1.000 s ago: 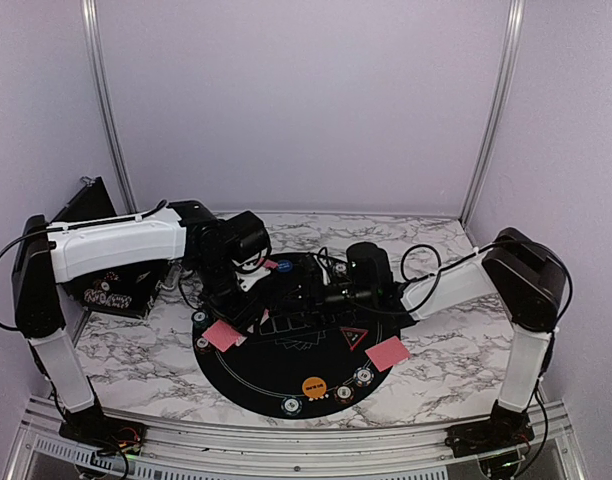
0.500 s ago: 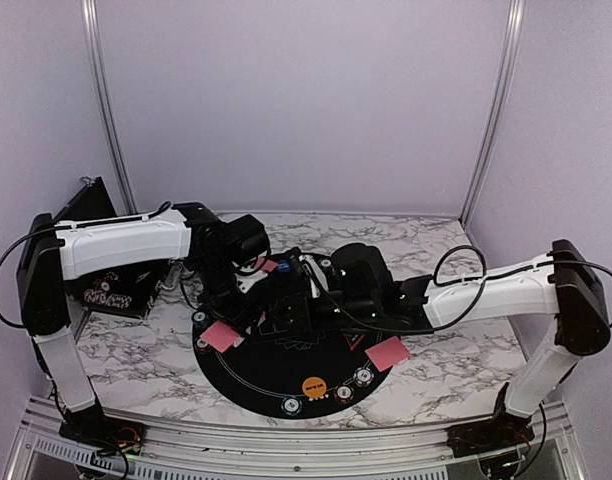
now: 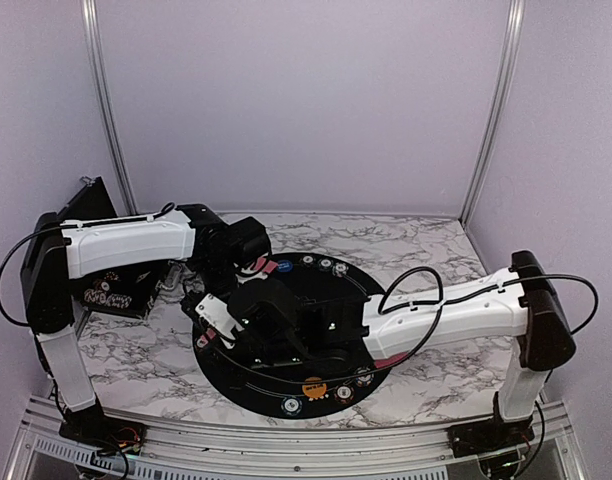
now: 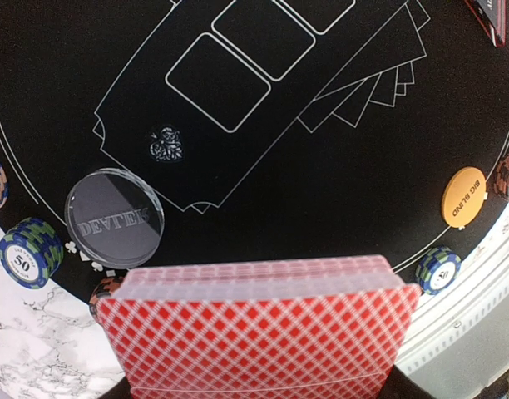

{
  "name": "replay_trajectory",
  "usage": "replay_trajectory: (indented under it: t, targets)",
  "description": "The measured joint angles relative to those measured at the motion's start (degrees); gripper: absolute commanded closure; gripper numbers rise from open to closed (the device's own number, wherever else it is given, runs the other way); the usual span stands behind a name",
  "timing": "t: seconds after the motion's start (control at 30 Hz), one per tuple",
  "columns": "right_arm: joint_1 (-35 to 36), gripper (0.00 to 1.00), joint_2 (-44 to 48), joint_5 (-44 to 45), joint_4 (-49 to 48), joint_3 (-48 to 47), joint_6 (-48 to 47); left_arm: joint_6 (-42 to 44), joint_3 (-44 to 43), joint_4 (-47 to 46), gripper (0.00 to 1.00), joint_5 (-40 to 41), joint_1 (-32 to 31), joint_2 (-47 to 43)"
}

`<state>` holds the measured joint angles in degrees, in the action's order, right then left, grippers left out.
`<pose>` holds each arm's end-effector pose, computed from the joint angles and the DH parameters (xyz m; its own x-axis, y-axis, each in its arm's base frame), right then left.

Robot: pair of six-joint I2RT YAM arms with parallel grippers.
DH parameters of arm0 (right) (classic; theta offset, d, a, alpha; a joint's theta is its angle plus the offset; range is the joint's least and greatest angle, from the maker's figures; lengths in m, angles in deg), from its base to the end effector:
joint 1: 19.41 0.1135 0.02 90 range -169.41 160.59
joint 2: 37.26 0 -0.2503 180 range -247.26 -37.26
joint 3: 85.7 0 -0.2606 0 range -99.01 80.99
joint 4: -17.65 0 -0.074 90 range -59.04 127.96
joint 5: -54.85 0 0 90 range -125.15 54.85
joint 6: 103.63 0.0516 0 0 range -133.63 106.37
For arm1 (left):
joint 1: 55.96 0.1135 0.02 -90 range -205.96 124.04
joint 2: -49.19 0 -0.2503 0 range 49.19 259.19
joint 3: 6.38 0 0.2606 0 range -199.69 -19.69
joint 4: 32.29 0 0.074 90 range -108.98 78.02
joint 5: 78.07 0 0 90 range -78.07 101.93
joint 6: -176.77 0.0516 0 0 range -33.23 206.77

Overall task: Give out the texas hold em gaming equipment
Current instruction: Adjust the poker card at the face-down deck piles.

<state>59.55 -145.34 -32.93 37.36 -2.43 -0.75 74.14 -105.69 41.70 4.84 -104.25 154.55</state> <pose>0.0902 0.4518 0.2354 -0.3135 -0.4437 -0.8395 -0.9279 0.3312 0.1715 0.2395 -0.2783 0.2041 -0.8046 0.5766 -0.1422 0.5935 0.7895 -0.1564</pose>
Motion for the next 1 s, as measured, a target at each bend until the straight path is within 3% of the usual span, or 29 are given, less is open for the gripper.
replay_trajectory:
  t: [0.43, 0.77, 1.0]
  targets:
    - [0.55, 1.00, -17.66, 8.31, 15.32, -19.69, -5.03, 0.00, 0.00, 0.02, 0.42, 0.00, 0.24, 0.04]
    - [0.48, 1.00, -18.84, 16.13, 18.69, -21.46, -4.17, -0.26, 0.00, -0.13, 0.42, 0.02, 0.31, 0.04]
    - [0.07, 1.00, -18.84, 16.46, 18.71, -21.44, -3.43, -0.48, 0.00, -0.94, 0.42, 0.02, 0.52, 0.04]
